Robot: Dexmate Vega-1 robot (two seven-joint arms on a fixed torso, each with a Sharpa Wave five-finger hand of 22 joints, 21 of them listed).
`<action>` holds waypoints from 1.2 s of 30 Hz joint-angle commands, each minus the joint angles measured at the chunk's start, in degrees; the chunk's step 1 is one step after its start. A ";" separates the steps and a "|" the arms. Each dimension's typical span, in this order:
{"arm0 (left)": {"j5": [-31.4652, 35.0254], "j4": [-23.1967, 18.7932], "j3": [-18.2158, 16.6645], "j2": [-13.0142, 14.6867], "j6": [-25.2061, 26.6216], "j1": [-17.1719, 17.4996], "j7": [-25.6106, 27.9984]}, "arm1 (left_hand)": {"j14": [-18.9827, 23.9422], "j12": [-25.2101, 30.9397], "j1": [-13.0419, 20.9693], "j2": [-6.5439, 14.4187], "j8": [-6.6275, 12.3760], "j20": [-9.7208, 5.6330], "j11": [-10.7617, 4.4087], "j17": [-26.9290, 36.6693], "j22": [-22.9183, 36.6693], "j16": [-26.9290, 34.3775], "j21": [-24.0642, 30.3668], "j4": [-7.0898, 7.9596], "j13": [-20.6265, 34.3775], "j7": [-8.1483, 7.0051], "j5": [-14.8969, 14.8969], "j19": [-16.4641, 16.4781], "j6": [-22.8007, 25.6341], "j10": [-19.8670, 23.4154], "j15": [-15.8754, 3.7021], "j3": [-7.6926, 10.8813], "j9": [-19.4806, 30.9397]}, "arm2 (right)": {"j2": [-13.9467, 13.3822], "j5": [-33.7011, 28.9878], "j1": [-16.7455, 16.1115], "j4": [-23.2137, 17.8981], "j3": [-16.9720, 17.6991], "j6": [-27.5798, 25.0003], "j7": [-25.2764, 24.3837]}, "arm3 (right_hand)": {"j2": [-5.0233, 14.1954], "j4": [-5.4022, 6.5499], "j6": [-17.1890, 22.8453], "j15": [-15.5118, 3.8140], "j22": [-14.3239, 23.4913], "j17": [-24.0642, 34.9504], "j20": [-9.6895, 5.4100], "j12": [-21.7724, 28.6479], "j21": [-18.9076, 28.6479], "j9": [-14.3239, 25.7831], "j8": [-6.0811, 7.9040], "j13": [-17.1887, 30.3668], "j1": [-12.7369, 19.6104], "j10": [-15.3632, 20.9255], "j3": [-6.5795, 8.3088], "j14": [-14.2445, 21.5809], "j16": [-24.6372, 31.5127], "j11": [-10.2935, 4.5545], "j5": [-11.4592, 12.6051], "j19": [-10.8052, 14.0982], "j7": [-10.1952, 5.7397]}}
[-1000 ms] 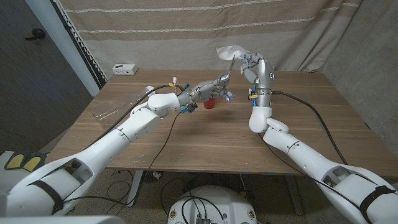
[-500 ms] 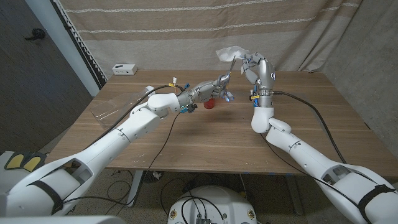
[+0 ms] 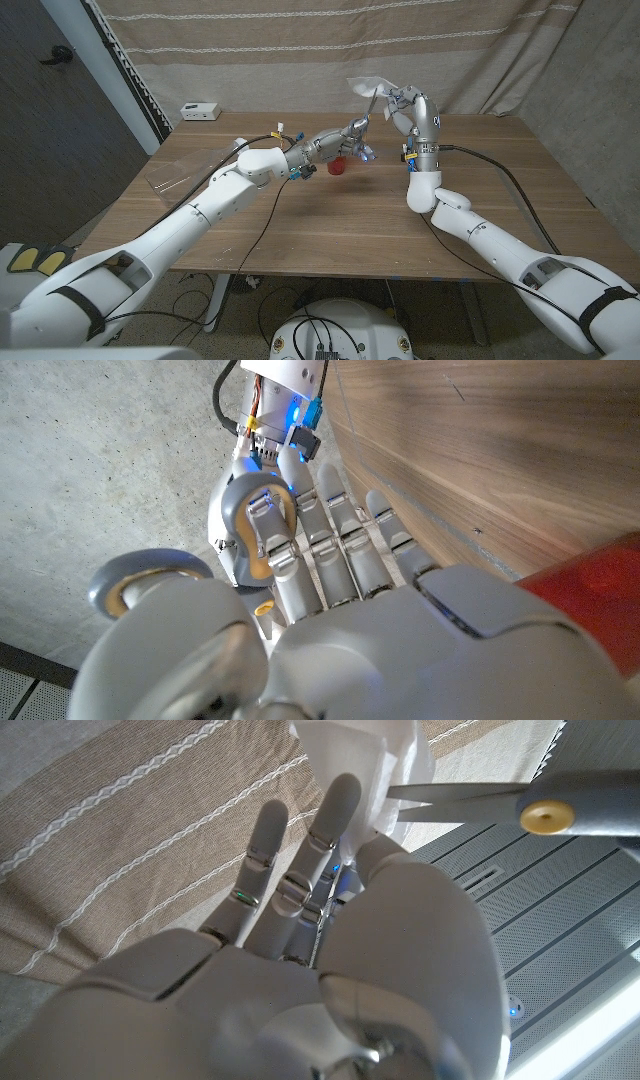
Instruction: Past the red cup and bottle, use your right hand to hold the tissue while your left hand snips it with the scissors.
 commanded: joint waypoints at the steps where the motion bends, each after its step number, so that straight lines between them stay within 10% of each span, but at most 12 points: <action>1: -0.03 1.74 0.25 -0.88 -0.80 -0.74 -0.86 | 0.22 0.26 0.32 -0.33 0.09 0.10 -2.57 0.17 0.12 0.23 0.05 0.44 -0.19 1.87 0.19 0.04 -1.80 2.19 -6.25 0.00 0.16 | -0.97 1.00 1.26 0.92 -2.04 1.23 -0.46 | 0.54 0.17 0.32 0.08 -0.01 0.19 -7.57 -0.04 0.07 0.01 0.18 0.00 0.15 0.09 0.36 -0.36 -0.22 0.03 -0.14 -0.33 -0.20; 36: -0.35 3.16 0.26 -1.71 -2.00 -0.88 -1.70 | 0.34 0.55 0.79 0.03 0.16 -0.05 -2.66 0.13 0.08 0.29 0.15 0.61 -0.38 2.08 0.24 0.19 -1.36 2.57 -6.36 0.24 -0.07 | -1.68 2.83 1.12 0.81 -2.29 5.73 2.51 | 0.90 0.16 0.16 0.09 -0.13 0.58 -7.53 -0.19 0.33 -0.54 0.41 0.00 0.20 0.29 0.56 -0.35 -0.57 0.17 -0.94 -0.46 -0.08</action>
